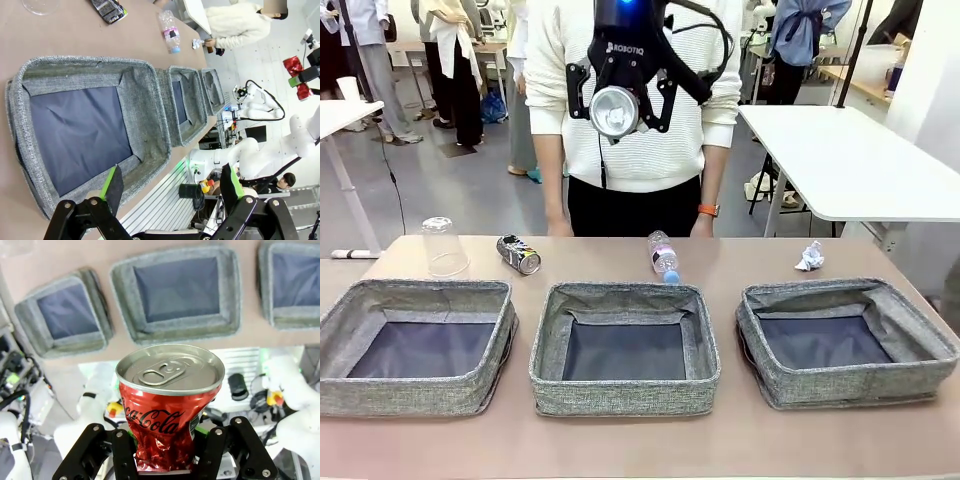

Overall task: Sort the waste into the appropriate baskets.
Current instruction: Pick up the waste item pointed out by the person, then place the picked waste into the Fabric basket indicated by the person.

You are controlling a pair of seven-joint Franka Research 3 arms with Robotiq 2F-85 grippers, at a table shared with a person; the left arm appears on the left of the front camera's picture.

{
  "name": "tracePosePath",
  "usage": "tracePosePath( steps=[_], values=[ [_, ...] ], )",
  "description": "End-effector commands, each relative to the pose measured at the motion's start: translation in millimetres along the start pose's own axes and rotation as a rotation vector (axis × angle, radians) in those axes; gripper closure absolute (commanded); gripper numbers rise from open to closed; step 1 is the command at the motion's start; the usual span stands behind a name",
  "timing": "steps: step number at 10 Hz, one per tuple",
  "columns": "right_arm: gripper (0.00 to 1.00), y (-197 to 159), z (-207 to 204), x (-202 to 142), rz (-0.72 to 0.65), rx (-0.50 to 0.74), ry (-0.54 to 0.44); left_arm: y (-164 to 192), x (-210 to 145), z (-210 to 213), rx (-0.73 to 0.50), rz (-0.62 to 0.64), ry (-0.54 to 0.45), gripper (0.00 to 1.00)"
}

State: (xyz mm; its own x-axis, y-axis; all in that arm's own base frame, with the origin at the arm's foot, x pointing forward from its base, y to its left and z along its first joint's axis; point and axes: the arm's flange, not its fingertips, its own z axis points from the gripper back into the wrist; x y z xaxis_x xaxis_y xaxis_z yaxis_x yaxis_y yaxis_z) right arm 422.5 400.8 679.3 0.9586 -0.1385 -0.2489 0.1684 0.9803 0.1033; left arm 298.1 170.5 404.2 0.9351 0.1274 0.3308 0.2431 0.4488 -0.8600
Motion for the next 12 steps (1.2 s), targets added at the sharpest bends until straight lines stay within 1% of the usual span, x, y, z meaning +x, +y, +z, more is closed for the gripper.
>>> tracePosePath(
  steps=[1,2,3,12],
  values=[
    [1.0,-8.2,36.2,-1.4,0.026,0.019,-0.077,-0.4,0.9,0.4,-0.017,-0.019,-0.011,0.0],
    [1.0,-9.7,40.3,-0.3,0.016,0.045,-0.098,-0.4,0.9,0.4,-0.017,-0.019,-0.011,0.0],
    [1.0,-4.2,15.8,-2.6,0.012,0.017,-0.033,-0.4,0.9,0.4,-0.017,-0.019,-0.011,0.0],
    [1.0,-4.2,15.8,-2.6,0.012,0.017,-0.033,-0.4,0.9,0.4,-0.017,-0.019,-0.011,0.0]
  ],
)
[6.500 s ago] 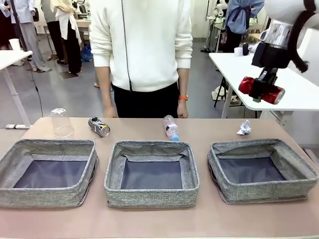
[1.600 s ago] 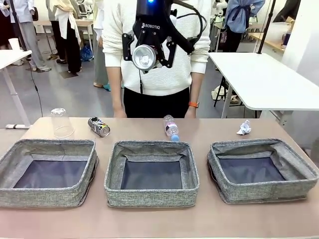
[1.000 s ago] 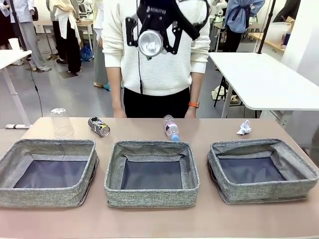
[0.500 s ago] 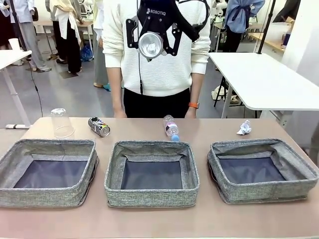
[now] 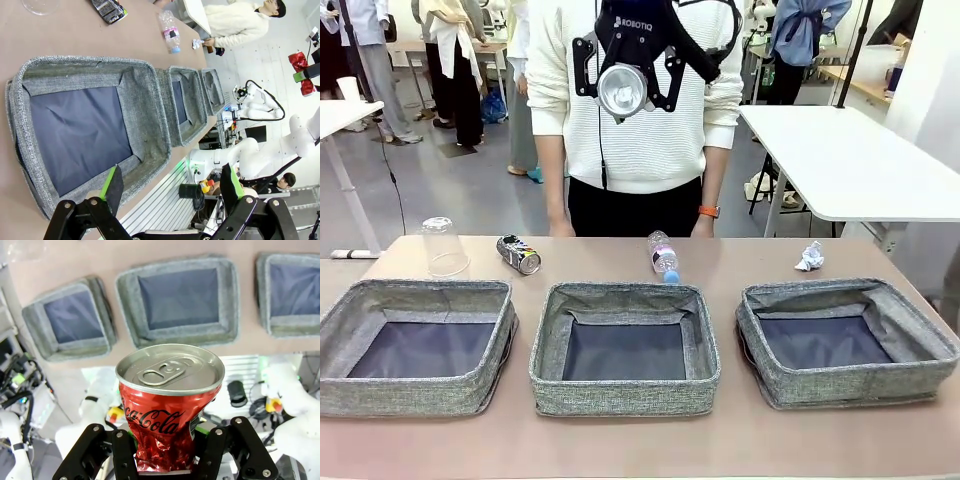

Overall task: Sort the waste into the appropriate baskets.
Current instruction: Place the picked waste into the Fabric basket indicated by the person.

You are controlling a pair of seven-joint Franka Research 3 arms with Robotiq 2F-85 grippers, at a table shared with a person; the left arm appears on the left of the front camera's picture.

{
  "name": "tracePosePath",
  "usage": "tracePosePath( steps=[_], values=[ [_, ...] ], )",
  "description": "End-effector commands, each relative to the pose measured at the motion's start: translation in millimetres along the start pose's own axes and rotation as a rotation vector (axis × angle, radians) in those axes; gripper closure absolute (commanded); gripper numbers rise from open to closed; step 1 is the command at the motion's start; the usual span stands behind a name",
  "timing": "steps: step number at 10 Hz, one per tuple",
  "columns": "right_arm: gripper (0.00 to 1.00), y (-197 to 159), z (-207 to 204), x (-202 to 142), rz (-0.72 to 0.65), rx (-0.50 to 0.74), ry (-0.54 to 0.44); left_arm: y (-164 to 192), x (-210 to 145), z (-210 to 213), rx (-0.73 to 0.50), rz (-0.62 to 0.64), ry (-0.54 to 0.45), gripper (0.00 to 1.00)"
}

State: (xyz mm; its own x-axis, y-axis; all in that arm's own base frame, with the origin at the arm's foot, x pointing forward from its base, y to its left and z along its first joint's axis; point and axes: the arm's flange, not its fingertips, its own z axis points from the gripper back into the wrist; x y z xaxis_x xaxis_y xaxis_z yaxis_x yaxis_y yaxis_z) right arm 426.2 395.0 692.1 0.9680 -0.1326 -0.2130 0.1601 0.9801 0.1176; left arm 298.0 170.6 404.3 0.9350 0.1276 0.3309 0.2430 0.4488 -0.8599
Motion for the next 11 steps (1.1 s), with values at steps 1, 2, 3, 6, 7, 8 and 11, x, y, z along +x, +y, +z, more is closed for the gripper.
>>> tracePosePath(
  steps=[1,2,3,6,7,8,11],
  values=[
    [1.0,-0.4,1.9,-3.7,0.0,0.005,0.003,-0.4,1.0,0.3,-0.017,-0.019,-0.011,0.0],
    [1.0,-0.4,1.9,-3.7,0.0,0.005,0.003,-0.4,1.0,0.3,-0.017,-0.019,-0.011,0.0],
    [1.0,-0.4,1.9,-3.7,0.0,0.005,0.003,-0.4,1.0,0.3,-0.017,-0.019,-0.011,0.0],
    [1.0,-0.4,1.9,-3.7,0.0,0.005,0.003,-0.4,1.0,0.3,-0.017,-0.019,-0.011,0.0],
    [1.0,-0.4,1.9,-3.7,0.0,0.005,0.003,-0.4,1.0,0.3,-0.017,-0.019,-0.011,0.0],
    [1.0,-0.4,1.9,-3.7,0.0,0.005,0.003,-0.4,1.0,0.3,-0.017,-0.019,-0.011,0.0],
    [1.0,-0.4,1.9,-3.7,0.0,0.005,0.003,-0.4,1.0,0.3,-0.017,-0.019,-0.011,0.0]
  ],
)
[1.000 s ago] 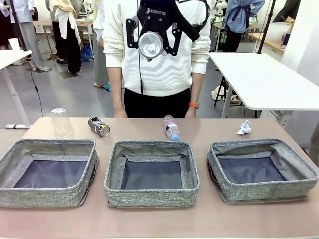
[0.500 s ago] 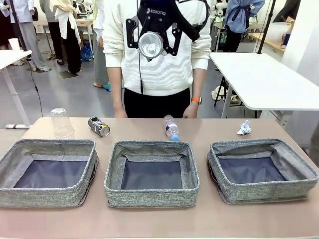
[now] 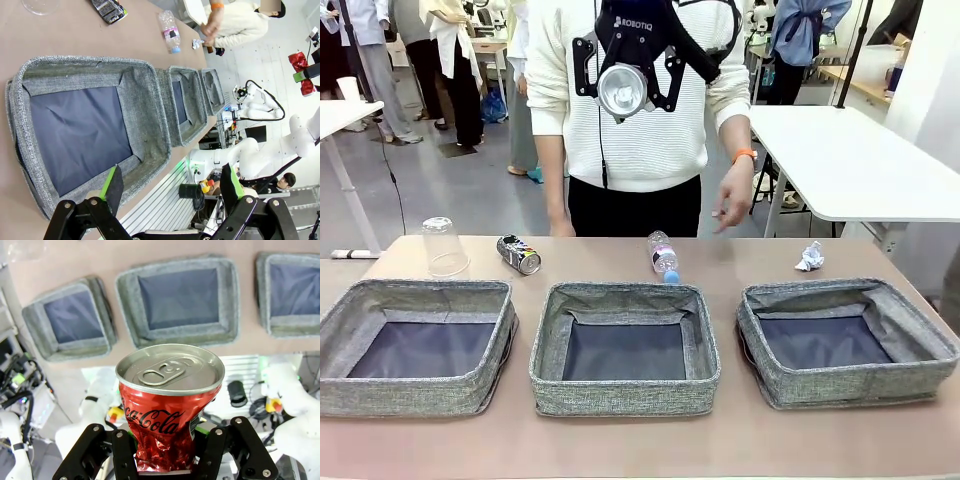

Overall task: Sort the waste into the appropriate baskets.
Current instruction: Place the picked waste into the Fabric basket indicated by the person.

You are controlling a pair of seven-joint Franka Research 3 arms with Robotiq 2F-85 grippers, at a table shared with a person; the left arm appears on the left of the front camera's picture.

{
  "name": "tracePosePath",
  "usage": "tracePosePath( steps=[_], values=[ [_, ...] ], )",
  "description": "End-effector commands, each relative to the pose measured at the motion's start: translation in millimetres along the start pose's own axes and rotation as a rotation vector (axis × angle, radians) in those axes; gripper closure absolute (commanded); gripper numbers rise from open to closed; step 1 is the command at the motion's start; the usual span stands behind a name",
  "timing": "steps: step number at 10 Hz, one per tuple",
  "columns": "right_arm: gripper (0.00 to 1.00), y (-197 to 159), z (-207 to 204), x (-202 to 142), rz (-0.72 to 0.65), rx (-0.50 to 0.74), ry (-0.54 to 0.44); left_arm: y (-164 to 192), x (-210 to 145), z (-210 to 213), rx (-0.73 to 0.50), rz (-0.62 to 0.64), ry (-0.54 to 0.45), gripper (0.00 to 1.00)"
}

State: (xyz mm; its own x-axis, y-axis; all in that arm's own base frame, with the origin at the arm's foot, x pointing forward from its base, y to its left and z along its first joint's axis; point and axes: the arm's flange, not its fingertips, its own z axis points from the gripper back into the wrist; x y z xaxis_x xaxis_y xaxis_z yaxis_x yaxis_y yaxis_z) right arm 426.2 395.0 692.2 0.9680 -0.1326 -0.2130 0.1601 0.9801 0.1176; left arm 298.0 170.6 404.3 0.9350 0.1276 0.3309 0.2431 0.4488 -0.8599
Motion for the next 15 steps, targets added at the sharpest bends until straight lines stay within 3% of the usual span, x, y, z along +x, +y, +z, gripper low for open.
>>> tracePosePath(
  steps=[1,8,9,11,14,15],
  values=[
    [1.0,-0.4,1.9,-3.7,0.0,0.005,0.003,-0.4,1.0,0.3,-0.017,-0.019,-0.011,0.0],
    [1.0,0.0,0.0,0.0,0.0,0.0,0.0,-0.4,1.0,0.3,-0.017,-0.019,-0.011,0.0],
    [1.0,-19.5,-7.2,11.2,0.133,-0.042,0.025,-0.4,1.0,0.3,-0.017,-0.019,-0.011,0.0],
    [1.0,-96.6,-24.3,22.2,0.319,-0.012,0.139,-0.4,1.0,0.3,-0.017,-0.019,-0.011,0.0],
    [1.0,-204.9,-55.4,2.7,0.368,0.055,0.015,-0.4,1.0,0.3,-0.017,-0.019,-0.011,0.0],
    [1.0,-234.3,-70.0,0.5,0.295,0.078,-0.101,-0.4,1.0,0.3,-0.017,-0.019,-0.011,0.0]
  ],
)
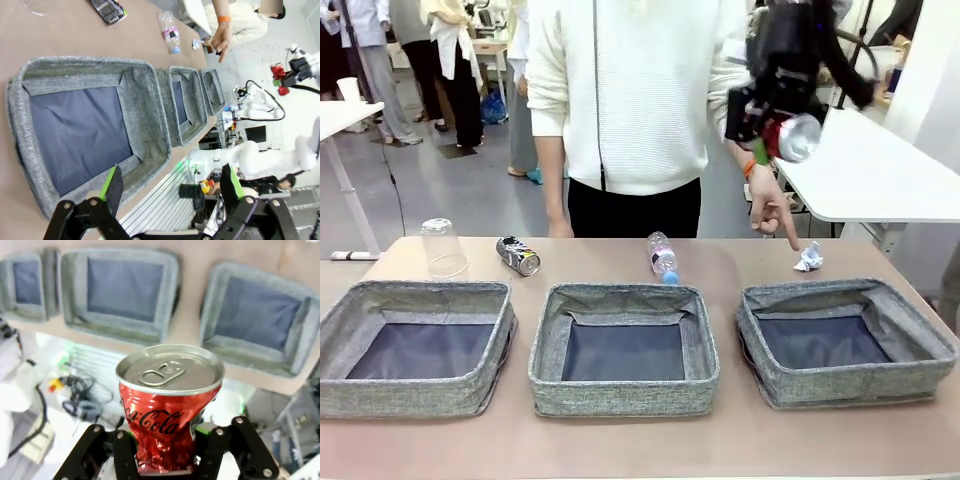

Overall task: Sort the waste into the appropriate baskets.
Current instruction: Place the picked waste into the Fabric basket indicated by the person.

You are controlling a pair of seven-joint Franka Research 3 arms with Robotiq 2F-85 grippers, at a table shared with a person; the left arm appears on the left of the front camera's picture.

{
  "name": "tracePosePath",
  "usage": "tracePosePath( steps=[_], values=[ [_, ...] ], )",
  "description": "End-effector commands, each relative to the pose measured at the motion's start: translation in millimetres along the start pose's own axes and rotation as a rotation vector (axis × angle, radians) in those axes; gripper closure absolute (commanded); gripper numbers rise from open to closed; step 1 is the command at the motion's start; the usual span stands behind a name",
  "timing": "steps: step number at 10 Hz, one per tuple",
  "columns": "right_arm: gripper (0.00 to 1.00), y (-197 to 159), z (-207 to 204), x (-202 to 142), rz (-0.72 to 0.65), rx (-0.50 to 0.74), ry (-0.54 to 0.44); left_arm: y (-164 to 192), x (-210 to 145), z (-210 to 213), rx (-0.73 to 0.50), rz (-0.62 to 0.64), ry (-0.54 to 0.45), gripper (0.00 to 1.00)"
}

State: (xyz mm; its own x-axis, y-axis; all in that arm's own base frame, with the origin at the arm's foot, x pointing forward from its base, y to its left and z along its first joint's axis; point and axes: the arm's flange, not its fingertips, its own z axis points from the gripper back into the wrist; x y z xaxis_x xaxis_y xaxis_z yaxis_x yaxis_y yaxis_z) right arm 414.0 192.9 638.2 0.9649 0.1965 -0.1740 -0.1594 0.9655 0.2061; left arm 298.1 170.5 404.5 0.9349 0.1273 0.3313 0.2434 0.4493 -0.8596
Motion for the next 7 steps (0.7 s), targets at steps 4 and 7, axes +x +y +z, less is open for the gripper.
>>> tracePosePath(
  steps=[4,7],
  values=[
    [1.0,-123.0,-109.2,-26.1,-0.243,0.173,-0.179,-0.2,0.8,0.3,-0.018,-0.019,-0.011,0.0],
    [1.0,-164.5,-155.3,-9.9,-0.364,0.274,-0.164,-0.2,0.8,0.3,-0.018,-0.019,-0.011,0.0]
  ],
)
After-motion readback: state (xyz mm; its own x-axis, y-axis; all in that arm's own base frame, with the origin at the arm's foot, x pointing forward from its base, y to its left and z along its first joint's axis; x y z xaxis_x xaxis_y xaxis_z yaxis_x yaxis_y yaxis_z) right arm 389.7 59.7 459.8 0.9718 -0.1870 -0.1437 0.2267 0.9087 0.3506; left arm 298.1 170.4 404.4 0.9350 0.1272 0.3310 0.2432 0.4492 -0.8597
